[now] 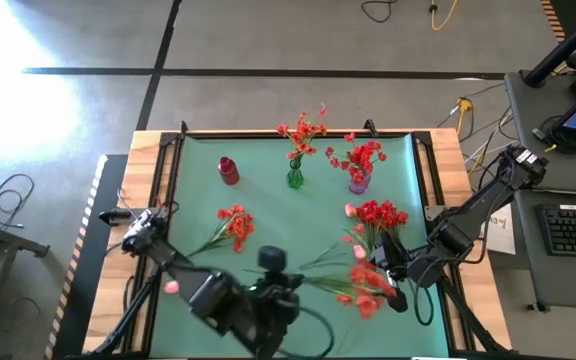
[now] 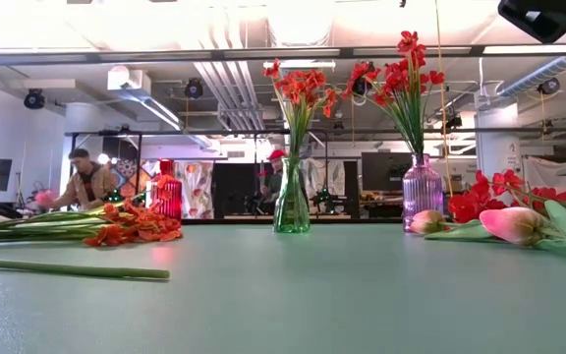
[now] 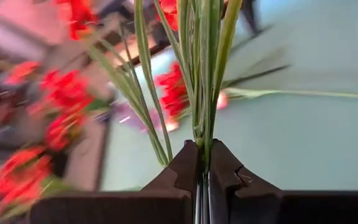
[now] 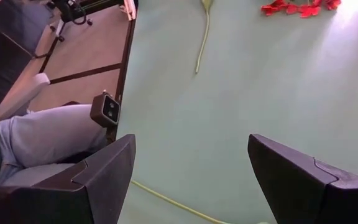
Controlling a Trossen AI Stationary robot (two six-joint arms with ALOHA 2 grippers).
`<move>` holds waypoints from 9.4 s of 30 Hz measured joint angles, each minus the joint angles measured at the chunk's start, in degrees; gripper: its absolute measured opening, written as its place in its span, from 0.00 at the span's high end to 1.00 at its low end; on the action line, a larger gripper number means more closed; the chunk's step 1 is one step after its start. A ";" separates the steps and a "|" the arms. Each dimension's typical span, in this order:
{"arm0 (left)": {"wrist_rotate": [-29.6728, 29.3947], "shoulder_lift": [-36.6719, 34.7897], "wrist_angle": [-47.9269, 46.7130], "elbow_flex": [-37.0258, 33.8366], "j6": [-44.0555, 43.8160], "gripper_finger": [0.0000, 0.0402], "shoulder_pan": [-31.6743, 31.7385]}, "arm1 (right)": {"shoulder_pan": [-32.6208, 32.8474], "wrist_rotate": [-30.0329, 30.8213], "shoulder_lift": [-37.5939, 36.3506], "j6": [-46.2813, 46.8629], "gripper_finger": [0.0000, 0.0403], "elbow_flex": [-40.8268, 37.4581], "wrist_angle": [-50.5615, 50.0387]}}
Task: Sort flowers into vase by color
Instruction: Put the bottom left orange flower in the green flower vase
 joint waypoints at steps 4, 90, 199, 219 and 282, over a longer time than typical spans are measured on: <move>13.19 -0.04 9.26 -0.02 10.00 1.00 2.97 | 0.01 -2.16 0.00 -0.35 0.25 0.00 -0.06; 30.45 -37.48 159.19 -112.61 29.14 1.00 13.29 | -23.15 -4.68 34.35 -44.33 0.17 31.93 37.70; 4.30 -71.17 75.98 -111.69 -11.79 0.54 12.33 | -51.98 11.09 29.43 -34.64 0.97 23.58 40.97; 3.60 -71.23 75.73 -111.69 -11.76 0.54 12.33 | -52.15 11.11 30.21 -34.31 0.81 23.23 40.21; 2.69 -71.22 74.84 -111.67 -11.76 0.54 12.31 | -51.09 10.52 29.29 -31.16 0.18 32.89 10.64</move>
